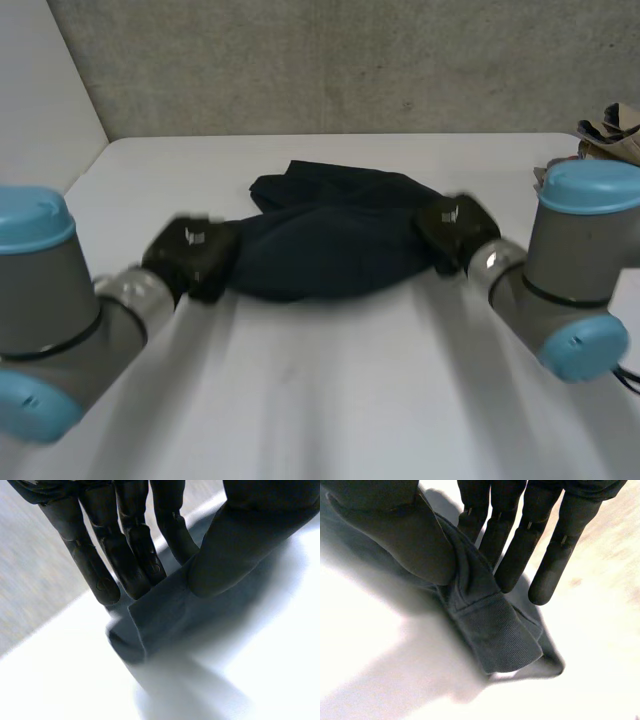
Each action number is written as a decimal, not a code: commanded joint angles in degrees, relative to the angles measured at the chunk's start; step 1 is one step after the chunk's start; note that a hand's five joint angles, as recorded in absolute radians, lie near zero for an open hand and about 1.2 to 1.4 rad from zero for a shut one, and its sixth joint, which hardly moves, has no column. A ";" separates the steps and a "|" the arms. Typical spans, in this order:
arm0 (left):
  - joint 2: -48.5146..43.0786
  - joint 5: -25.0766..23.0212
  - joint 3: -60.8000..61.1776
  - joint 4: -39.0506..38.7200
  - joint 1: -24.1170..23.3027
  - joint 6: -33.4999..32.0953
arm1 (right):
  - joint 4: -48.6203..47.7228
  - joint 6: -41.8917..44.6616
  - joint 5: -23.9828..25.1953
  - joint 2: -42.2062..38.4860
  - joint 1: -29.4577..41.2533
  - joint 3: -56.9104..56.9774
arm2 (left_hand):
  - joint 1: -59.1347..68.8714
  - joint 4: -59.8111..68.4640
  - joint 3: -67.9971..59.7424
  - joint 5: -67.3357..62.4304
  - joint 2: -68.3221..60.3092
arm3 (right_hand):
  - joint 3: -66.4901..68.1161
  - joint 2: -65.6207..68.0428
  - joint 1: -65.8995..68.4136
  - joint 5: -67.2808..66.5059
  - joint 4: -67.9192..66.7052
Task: Fold the laundry.
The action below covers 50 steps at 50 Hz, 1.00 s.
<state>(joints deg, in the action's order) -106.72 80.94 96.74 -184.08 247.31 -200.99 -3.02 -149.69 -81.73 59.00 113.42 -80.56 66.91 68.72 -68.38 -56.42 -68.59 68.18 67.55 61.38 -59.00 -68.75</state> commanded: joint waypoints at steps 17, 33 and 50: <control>11.55 -6.07 5.84 42.33 -3.94 -9.07 | 33.87 29.55 3.78 17.73 -3.47 -22.10 | 13.09 11.28 -11.62 -13.58 -11.41 | 11.82 12.45 18.62 -11.00 -11.25; -9.91 4.14 -38.00 5.17 -1.75 -8.81 | 11.39 10.66 -3.95 0.50 -0.22 19.80 | 13.09 11.28 -11.62 -13.58 -11.41 | 11.82 12.45 18.62 -11.00 -11.25; -5.34 2.64 -49.12 -15.10 3.27 13.96 | -34.98 -4.03 -2.29 -5.02 0.40 37.22 | 13.09 11.28 -11.62 -13.58 -11.41 | 11.82 12.45 18.62 -11.00 -11.25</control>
<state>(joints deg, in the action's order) -113.46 83.82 42.36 -205.89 250.92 -187.73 -37.40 -153.07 -86.69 58.29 113.99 -45.67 66.91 68.92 -68.41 -56.43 -68.62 68.26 67.55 61.38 -59.06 -68.77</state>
